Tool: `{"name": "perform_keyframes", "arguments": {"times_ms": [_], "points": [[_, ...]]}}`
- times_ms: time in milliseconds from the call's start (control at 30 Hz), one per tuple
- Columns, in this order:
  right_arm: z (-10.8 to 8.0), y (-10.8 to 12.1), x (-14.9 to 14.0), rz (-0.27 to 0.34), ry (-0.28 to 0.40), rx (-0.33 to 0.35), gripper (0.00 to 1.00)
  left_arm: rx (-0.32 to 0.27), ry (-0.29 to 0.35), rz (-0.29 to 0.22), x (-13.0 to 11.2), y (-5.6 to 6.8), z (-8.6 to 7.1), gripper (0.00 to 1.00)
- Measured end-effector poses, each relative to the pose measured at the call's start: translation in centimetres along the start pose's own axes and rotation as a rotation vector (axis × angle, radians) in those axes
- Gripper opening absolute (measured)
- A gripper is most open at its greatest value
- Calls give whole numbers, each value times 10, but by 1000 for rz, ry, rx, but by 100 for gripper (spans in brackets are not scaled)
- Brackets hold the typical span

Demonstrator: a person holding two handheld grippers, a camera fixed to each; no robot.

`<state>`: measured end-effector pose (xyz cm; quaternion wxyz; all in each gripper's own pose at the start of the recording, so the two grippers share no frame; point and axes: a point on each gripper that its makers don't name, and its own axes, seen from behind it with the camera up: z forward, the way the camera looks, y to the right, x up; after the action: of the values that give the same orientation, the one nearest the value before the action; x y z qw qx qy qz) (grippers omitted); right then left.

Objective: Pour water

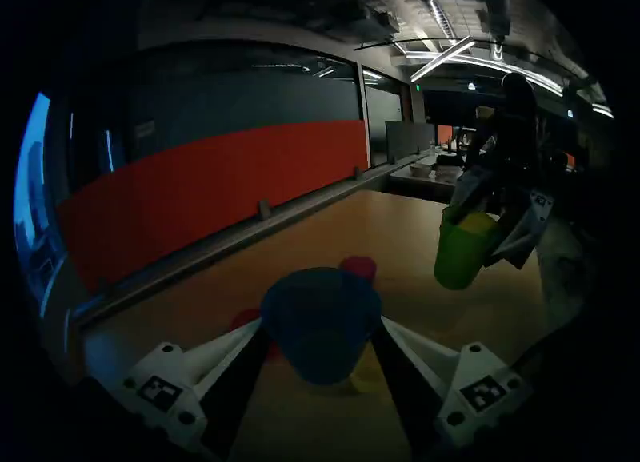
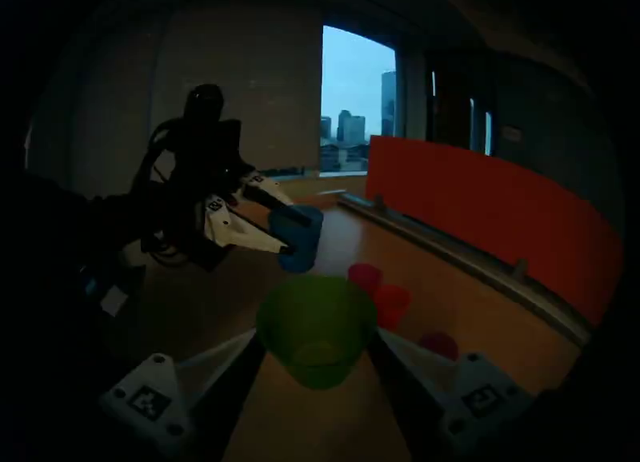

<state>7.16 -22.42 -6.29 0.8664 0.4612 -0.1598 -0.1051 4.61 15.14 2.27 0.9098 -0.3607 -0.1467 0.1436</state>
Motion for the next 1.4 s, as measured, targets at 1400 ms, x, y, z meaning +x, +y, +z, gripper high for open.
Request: {"name": "perform_keyframes", "arguments": {"times_ms": [1400], "points": [[0,6,42,37,230,11,99,-5,174,-79,32,22,-24,84]]}}
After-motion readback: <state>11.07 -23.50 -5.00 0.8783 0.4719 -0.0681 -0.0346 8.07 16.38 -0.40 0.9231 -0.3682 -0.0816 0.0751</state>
